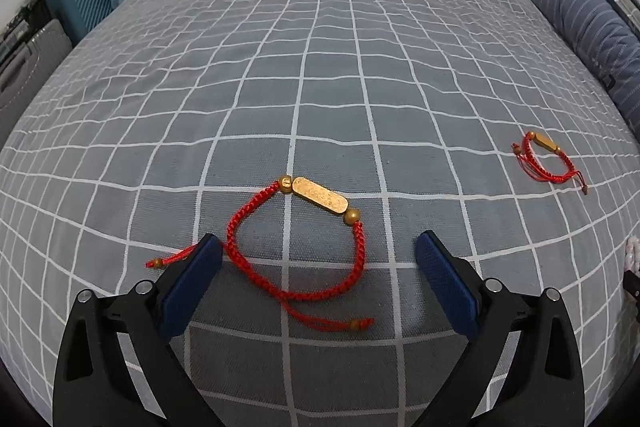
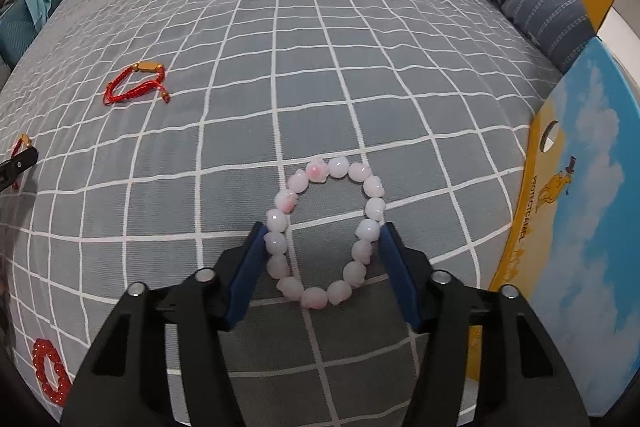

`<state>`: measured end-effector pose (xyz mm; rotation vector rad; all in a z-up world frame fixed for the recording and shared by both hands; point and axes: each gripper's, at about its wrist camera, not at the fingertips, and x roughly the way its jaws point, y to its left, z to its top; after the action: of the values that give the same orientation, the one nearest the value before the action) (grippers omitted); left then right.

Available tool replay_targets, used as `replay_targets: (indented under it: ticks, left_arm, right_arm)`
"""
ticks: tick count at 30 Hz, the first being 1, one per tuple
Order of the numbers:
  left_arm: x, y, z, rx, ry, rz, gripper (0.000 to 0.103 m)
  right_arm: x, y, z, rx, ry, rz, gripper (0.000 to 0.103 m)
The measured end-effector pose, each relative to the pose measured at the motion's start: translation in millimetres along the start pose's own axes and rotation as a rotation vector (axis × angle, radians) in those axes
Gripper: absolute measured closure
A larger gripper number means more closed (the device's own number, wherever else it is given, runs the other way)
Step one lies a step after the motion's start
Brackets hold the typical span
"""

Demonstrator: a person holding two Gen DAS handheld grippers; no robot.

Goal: Organize jewelry
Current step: 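Grasp the red string bracelet with the left tool while the right tool grasps the pink-white bead bracelet, then carry the red string bracelet and pink-white bracelet in both tools over the box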

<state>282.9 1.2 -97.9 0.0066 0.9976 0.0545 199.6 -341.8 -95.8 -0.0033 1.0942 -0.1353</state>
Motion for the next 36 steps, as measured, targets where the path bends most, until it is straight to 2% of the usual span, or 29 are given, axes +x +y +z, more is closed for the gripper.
replay_targets:
  ticks: [3, 7, 9, 11, 13, 14, 29, 36]
  left_arm:
    - [-2, 0, 0, -0.006, -0.002, -0.005, 0.019]
    - [-2, 4, 0, -0.014, 0.003, -0.008, 0.041]
    - [-3, 6, 2, -0.025, 0.008, -0.007, 0.052]
    - [-4, 7, 2, -0.030, 0.013, 0.001, 0.075]
    - [-6, 10, 3, -0.037, 0.020, -0.009, 0.090]
    - [-7, 11, 4, -0.041, 0.023, -0.014, 0.093]
    - [-42, 10, 11, -0.032, -0.001, -0.025, 0.094]
    - [-63, 4, 15, -0.022, -0.016, -0.055, 0.094]
  right_arm:
    - [-2, 6, -1, -0.016, 0.003, 0.007, 0.065]
    - [-3, 11, -1, -0.031, 0.009, 0.010, 0.082]
    - [-2, 11, 2, -0.031, 0.011, 0.009, 0.083]
    - [-3, 11, 3, -0.027, 0.011, 0.010, 0.083]
    - [-4, 10, 4, -0.021, 0.010, 0.016, 0.083]
    - [-6, 9, 2, -0.018, 0.009, 0.019, 0.083]
    - [-43, 0, 9, 0.019, -0.062, 0.065, 0.084]
    - [-60, 4, 12, 0.016, -0.094, 0.077, 0.084]
